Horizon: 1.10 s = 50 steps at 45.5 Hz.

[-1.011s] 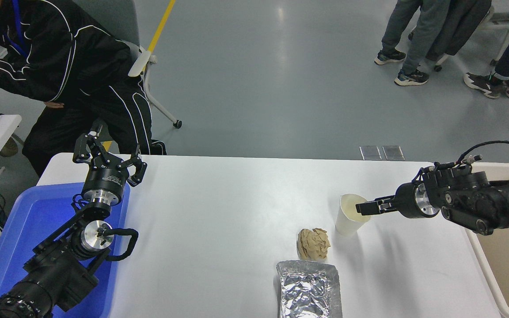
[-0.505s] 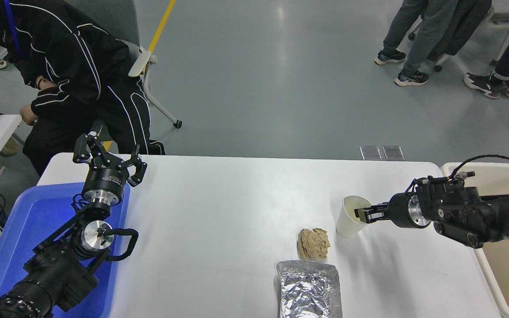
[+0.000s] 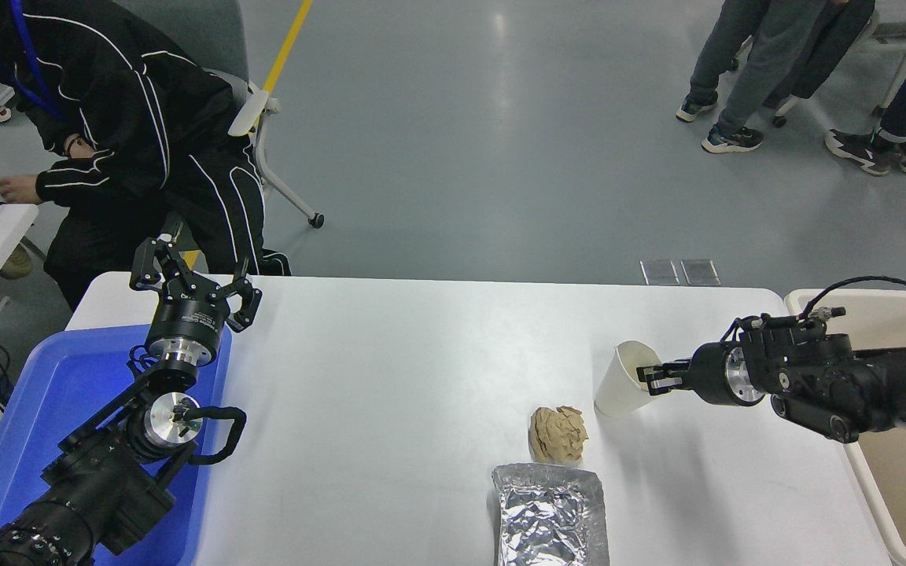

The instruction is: Dispose of the paper cup in the dustbin

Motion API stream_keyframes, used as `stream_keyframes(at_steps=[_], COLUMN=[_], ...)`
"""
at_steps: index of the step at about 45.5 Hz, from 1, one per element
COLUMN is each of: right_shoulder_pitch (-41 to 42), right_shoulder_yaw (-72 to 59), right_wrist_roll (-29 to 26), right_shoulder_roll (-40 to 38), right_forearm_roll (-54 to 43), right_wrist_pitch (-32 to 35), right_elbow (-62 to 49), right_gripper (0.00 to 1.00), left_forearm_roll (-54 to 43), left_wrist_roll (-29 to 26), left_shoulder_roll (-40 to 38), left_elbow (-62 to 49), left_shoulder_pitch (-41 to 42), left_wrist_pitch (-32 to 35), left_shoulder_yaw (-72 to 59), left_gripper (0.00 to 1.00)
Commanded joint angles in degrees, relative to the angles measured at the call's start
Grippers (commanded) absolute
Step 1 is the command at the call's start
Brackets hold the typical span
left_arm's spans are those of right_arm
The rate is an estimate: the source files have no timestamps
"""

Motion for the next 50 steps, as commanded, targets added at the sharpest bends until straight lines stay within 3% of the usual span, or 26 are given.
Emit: stream_keyframes(at_steps=[1, 24, 42, 50], right_shoulder_pitch=[2.40, 6.54, -2.51, -8.05], right_shoulder_yaw=[1.02, 12.88, 15.09, 15.09], right_wrist_roll=[0.06, 3.49, 2.88, 2.35], right_shoulder_roll=[-2.23, -15.93, -18.40, -19.19], right_forearm_roll=[0.48, 12.34, 27.19, 29.49], right_wrist_pitch=[-0.04, 1.10, 2.68, 3.21], right_elbow=[0.47, -1.28, -23.78, -30.20], right_gripper=[0.00, 0.00, 0.00, 0.00], left_forearm_roll=[0.00, 0.00, 0.00, 0.00], left_wrist_roll=[0.00, 0.00, 0.00, 0.00], left_shoulder_roll=[0.00, 0.00, 0.00, 0.00], left_elbow=[0.00, 0.00, 0.00, 0.00], left_shoulder_pitch=[0.03, 0.03, -0.05, -0.05], left_wrist_pitch=[-0.02, -0.02, -0.02, -0.02], left_shoulder_yaw=[0.00, 0.00, 0.00, 0.00], left_gripper=[1.00, 1.00, 1.00, 1.00])
